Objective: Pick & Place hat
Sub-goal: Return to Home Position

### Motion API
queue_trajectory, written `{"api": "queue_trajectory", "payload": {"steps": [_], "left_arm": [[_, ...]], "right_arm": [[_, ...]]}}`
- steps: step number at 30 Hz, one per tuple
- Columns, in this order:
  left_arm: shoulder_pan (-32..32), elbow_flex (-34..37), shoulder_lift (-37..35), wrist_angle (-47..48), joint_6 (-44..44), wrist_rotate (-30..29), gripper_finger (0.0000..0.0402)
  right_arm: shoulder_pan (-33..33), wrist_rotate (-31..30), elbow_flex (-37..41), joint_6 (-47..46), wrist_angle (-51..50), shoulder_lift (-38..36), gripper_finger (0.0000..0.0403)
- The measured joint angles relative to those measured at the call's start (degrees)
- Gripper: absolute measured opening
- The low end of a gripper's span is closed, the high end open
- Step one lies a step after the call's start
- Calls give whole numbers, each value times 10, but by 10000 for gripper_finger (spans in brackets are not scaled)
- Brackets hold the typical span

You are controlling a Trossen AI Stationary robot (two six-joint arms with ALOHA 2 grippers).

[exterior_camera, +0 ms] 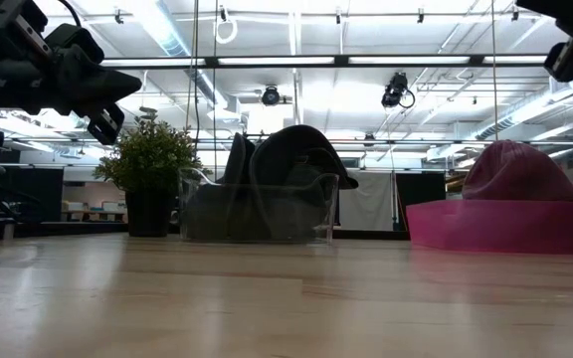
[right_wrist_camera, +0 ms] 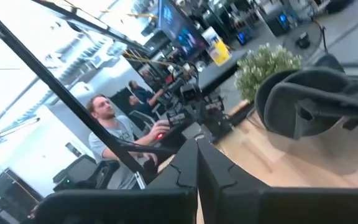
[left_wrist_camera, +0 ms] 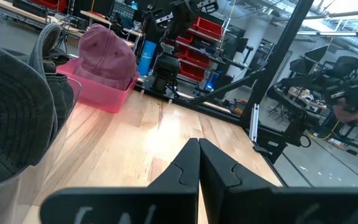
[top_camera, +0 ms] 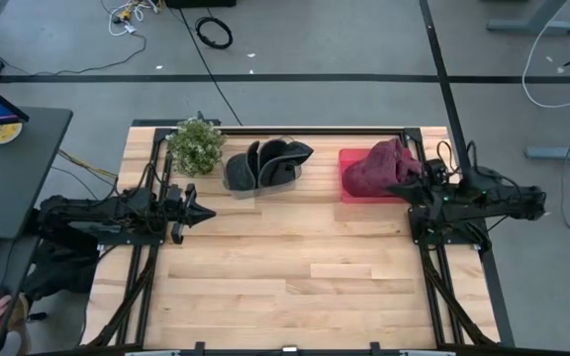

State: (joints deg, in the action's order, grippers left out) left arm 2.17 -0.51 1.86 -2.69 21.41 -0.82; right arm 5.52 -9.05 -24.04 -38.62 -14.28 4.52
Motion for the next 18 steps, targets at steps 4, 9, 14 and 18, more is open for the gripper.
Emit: {"api": "queue_trajectory", "payload": {"steps": [4,9,14,18], "left_arm": [[0,0,0,0,0,0,3],[0,0,0,-1,0,0,3],[0,0,0,-1,0,0,3],[0,0,0,-1,0,0,3]], "right_arm": [[0,-5,21,16,2,-45,1],[0,15,42,45,54,-44,0],[0,31,98,51,159,-45,0],[-1,45,164,51,281,-45,0]]}}
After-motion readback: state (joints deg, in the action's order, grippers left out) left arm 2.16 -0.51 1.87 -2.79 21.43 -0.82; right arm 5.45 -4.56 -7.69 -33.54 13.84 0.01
